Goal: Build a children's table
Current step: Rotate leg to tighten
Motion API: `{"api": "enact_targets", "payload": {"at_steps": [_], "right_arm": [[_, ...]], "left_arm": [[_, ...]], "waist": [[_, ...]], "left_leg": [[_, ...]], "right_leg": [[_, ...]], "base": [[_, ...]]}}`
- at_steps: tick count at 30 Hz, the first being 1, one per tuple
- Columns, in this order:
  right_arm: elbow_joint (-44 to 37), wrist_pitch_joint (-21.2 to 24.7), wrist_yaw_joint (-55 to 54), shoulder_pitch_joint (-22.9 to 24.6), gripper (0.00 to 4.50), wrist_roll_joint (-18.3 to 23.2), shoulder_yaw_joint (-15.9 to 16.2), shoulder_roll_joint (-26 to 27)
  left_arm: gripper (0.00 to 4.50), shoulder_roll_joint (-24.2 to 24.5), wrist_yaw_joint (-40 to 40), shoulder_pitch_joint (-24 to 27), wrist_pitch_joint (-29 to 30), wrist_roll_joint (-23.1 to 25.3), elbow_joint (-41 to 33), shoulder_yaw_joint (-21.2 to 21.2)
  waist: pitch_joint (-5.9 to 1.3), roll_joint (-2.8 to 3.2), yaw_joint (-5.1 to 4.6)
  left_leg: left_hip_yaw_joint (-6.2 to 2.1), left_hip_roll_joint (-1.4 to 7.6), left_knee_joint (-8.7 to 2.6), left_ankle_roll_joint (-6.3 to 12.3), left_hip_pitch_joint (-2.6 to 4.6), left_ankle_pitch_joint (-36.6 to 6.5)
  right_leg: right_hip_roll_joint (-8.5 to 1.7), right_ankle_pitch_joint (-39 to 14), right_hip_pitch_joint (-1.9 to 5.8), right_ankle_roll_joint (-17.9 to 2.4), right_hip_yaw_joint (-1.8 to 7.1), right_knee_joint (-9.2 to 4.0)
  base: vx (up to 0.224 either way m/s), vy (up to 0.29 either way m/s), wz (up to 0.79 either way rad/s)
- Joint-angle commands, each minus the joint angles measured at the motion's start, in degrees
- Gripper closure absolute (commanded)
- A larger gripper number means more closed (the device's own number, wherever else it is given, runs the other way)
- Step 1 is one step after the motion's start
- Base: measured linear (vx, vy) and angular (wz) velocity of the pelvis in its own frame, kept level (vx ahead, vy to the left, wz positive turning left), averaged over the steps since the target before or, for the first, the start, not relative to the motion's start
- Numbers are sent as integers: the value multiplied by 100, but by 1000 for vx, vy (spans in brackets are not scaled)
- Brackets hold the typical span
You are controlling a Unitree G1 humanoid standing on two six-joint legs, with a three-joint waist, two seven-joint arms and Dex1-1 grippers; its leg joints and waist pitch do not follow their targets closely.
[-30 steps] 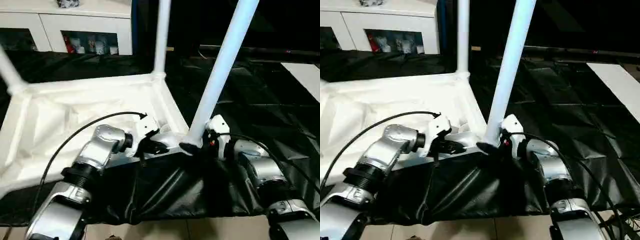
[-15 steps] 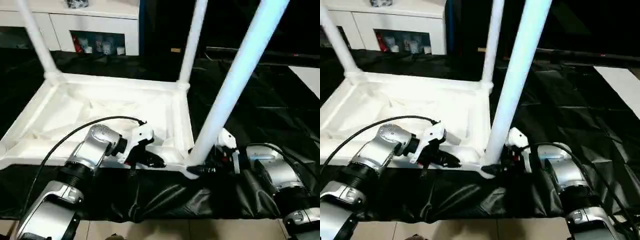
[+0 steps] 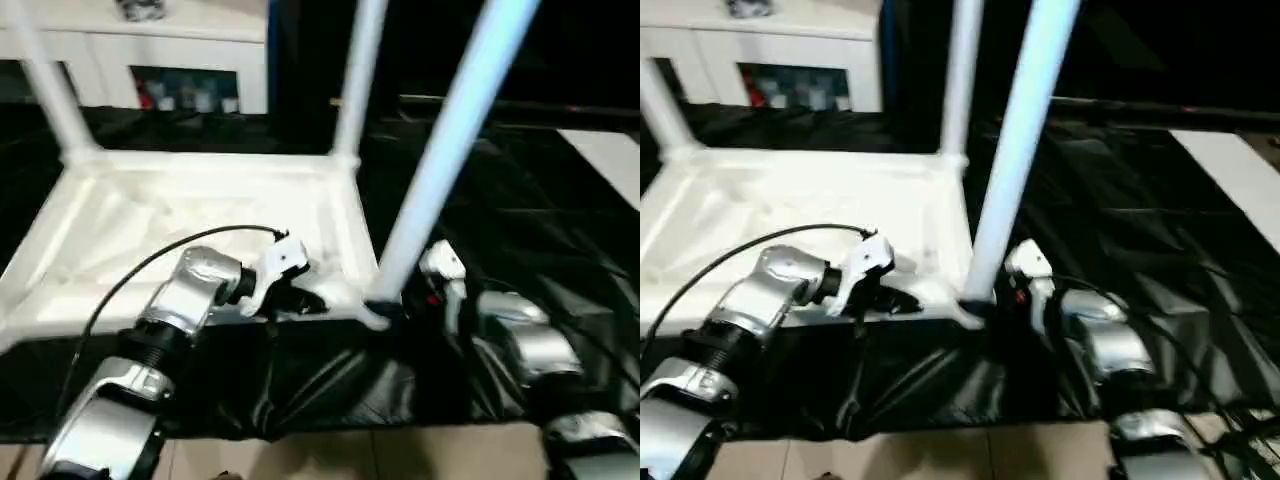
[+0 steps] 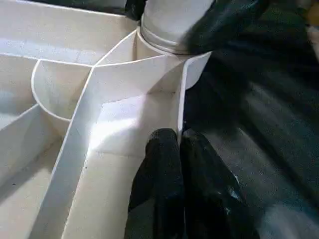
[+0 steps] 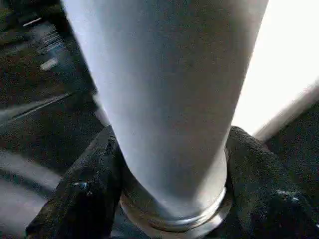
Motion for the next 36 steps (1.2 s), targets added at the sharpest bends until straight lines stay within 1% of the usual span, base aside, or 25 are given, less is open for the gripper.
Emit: {"api": "enact_targets", "payload": {"at_steps": [1,2,3,4,5,7,9,10,11,12,14,16,18,19,20,21,23,25,26,28,30,31,32,35,36], "right_arm": [[349,124,-752,-77,186,-241,296,530],[349,124,-752,-77,186,-241,296,530],[436,93,-1037,-113,186,-309,274,687],[618,76,-1658,-204,186,-425,220,974],[701,69,-1901,-250,186,-471,211,1079],[761,32,-2083,-284,186,-519,220,1153],[822,-52,-2238,-322,186,-548,227,1240],[838,-107,-2267,-335,151,-511,191,1276],[838,-107,-2267,-335,130,-511,191,1276],[854,-133,-2210,-373,116,-380,76,1279],[852,-144,-2192,-385,107,-376,48,1251],[775,-223,-1966,-374,84,-440,129,1089],[683,-299,-1481,-328,84,-422,251,896],[675,-301,-1442,-324,84,-419,259,883],[602,-340,-1026,-288,84,-400,358,743],[559,-461,-591,-258,84,-433,469,564],[548,-483,-492,-253,84,-431,487,530],[484,-604,-48,-234,84,-424,583,380],[431,-652,249,-222,84,-399,645,298],[326,-678,749,-190,84,-322,736,177],[161,-620,1481,-134,84,-229,892,-5],[133,-599,1582,-124,84,-212,915,-31],[84,-567,1742,-107,98,-184,955,-73],[-170,-378,2389,-14,116,-86,1139,-250],[-216,-359,2482,4,133,-79,1175,-279]], "left_arm": [[450,-575,527,-175,186,-97,-135,-67],[450,-575,527,-175,186,-97,-135,-67],[450,-690,679,-187,229,-72,-126,-77],[450,-907,1027,-206,302,-9,-94,-92],[450,-995,1142,-205,342,16,-94,-108],[450,-1062,1207,-191,373,32,-114,-131],[450,-1154,1306,-170,416,52,-141,-152],[450,-1179,1318,-151,399,68,-163,-180],[450,-1179,1318,-151,399,68,-163,-180],[450,-1171,1306,-104,371,69,-226,-195],[450,-1130,1259,-77,346,64,-263,-203],[450,-967,1037,-39,217,28,-306,-209],[450,-759,698,12,25,-22,-367,-226],[450,-747,673,15,22,-28,-373,-226],[450,-608,390,43,-34,-94,-432,-237],[450,-449,32,73,-115,-191,-500,-250],[450,-415,-40,79,-134,-205,-514,-257],[450,-261,-398,108,-189,-288,-604,-297],[450,-171,-602,116,-171,-321,-662,-335],[450,-46,-857,120,-169,-343,-719,-387],[450,45,-1000,74,-251,-311,-621,-403],[450,60,-1025,69,-254,-307,-612,-409],[450,84,-1069,63,-255,-302,-601,-421],[450,179,-1304,53,-236,-337,-594,-481],[450,191,-1336,50,-231,-341,-594,-490]], "waist": [[-237,61,-25],[-240,52,-47],[-240,66,-68],[-231,74,-74],[-230,73,-83],[-232,78,-93],[-232,87,-92],[-237,83,-84],[-239,86,-83],[-245,88,-83],[-255,96,-73],[-256,89,-69],[-281,50,-55],[-281,63,-57],[-282,59,-62],[-299,28,-45],[-316,42,-48],[-330,13,-27],[-324,14,-21],[-309,36,-7],[-289,38,44],[-293,39,60],[-283,32,69],[-275,3,165],[-271,10,178]], "left_leg": [[-201,266,-446,-137,57,-2050],[-199,266,-443,-133,52,-2055],[-201,262,-437,-116,55,-2088],[-198,259,-437,-98,62,-2126],[-191,261,-438,-106,71,-2143],[-199,249,-434,-93,72,-2189],[-194,254,-441,-73,70,-2194],[-195,257,-447,-57,59,-2175],[-190,255,-445,-49,59,-2164],[-187,257,-449,-36,45,-2152],[-180,266,-451,-19,44,-2085],[-171,261,-452,8,30,-2026],[-162,269,-440,89,-6,-1798],[-160,267,-438,117,-19,-1715],[-160,271,-437,140,-27,-1646],[-141,264,-400,251,-31,-1414],[-118,262,-374,337,-15,-1202],[-93,257,-338,527,-20,-791],[-91,261,-338,569,-17,-747],[-85,276,-343,608,-1,-827],[-73,304,-353,546,7,-977],[-73,310,-349,525,14,-1000],[-70,317,-356,504,14,-1035],[-67,314,-358,417,36,-1151],[-61,319,-358,388,41,-1157]], "right_leg": [[-399,-2788,159,-844,237,-559],[-396,-2793,155,-830,241,-558],[-396,-2829,143,-819,240,-571],[-391,-2863,125,-804,240,-589],[-389,-2863,106,-802,247,-593],[-387,-2972,105,-738,234,-614],[-379,-2874,93,-749,245,-608],[-379,-2773,108,-757,245,-602],[-375,-2722,104,-765,249,-598],[-367,-2565,117,-810,253,-580],[-367,-2338,123,-879,261,-557],[-357,-2158,137,-932,261,-539],[-362,-1746,189,-1032,267,-480],[-362,-1622,199,-1066,268,-459],[-362,-1513,211,-1097,267,-444],[-370,-1233,233,-1194,267,-400],[-355,-870,225,-1317,275,-363],[-346,-177,255,-1544,270,-278],[-349,-120,255,-1582,268,-271],[-344,-186,260,-1660,261,-274],[-329,-436,263,-1631,253,-290],[-334,-476,264,-1624,252,-289],[-335,-536,252,-1615,254,-293],[-352,-911,241,-1488,267,-325],[-355,-965,222,-1487,273,-327]], "base": [[0,0,0],[0,0,0],[0,0,0],[0,0,0],[0,0,0],[0,0,0],[0,0,0],[0,0,0],[0,0,0],[0,0,0],[0,0,0],[0,0,0],[0,0,0],[0,0,0],[0,0,0],[0,0,0],[26,-7,0],[0,0,0],[0,0,0],[0,0,0],[0,0,0],[0,0,0],[0,0,0],[0,0,0],[0,0,0]]}}
